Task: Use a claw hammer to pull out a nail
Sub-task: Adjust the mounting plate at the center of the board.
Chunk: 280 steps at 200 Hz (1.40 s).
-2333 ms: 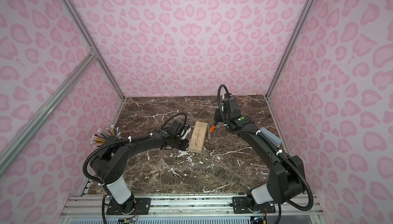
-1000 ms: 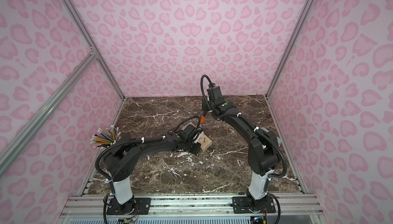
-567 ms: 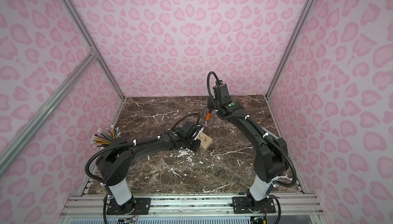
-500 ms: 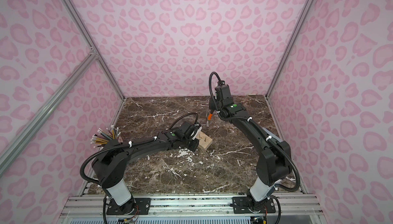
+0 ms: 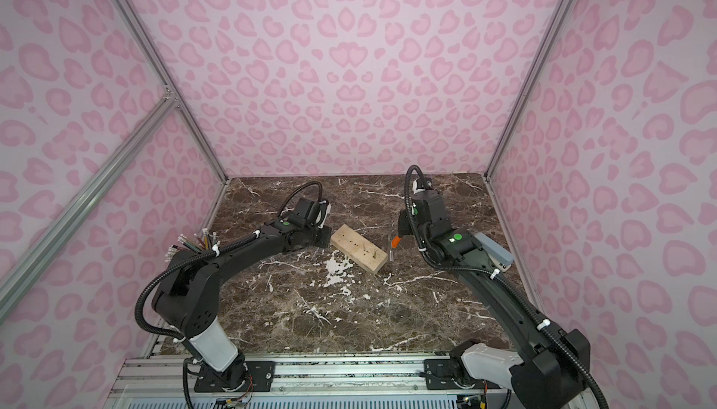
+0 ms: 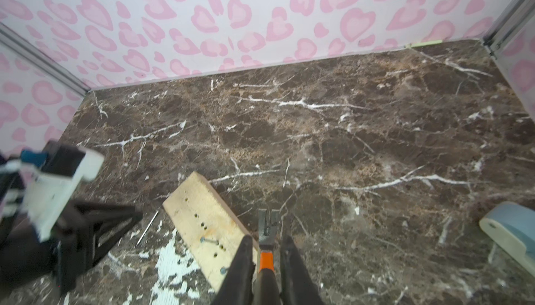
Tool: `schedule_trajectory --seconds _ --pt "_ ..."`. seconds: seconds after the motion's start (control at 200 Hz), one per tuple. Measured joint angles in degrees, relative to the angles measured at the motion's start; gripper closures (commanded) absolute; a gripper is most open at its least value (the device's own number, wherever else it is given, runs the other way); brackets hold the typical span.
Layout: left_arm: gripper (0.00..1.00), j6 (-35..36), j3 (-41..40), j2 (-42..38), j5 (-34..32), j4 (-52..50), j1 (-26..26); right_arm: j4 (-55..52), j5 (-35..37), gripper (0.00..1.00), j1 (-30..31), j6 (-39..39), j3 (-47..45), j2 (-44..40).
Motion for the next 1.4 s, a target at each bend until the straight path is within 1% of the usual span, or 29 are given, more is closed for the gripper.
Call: schedule_trajectory --seconds 0.11,0.24,0.31,0.45,0.575,0.81,1.04,1.265,1.4 --pt "0.75 1.09 5.57 4.9 0.02 0.42 1.88 -0.79 0.04 1.0 1.07 2.82 -3.89 -3.5" --pt "0.75 2.32 11.43 10.78 0.09 0.39 3.54 -2.05 1.99 1.0 1.07 4.72 -7.39 -6.38" --pt "0.76 2.95 12.79 12.83 -0.48 0.22 3.89 -2.86 2.12 1.0 1.25 5.88 -8.57 -7.56" --pt "0.77 3.63 13.11 14.91 1.75 -0.33 3.74 -2.6 1.92 1.0 1.42 7.74 -9.88 -8.11" --pt "0.78 4.33 11.47 15.02 4.07 -0.17 3.21 -1.97 2.14 1.0 1.36 8.28 -10.64 -7.34" --pt "0.79 4.52 6.95 13.68 6.75 0.07 2.62 0.33 2.12 1.0 1.22 8.28 -10.32 -3.28" --pt "0.79 4.63 2.03 10.88 7.61 0.85 0.94 1.86 3.19 1.0 0.09 6.8 -7.87 0.59" --pt "0.79 2.86 -1.75 7.87 7.76 1.01 -0.9 2.97 3.67 1.0 -1.73 3.67 -4.5 4.96" --pt "0.79 1.62 -3.45 5.73 7.74 1.38 -1.16 3.52 3.43 1.0 -2.27 1.86 -2.27 7.89"
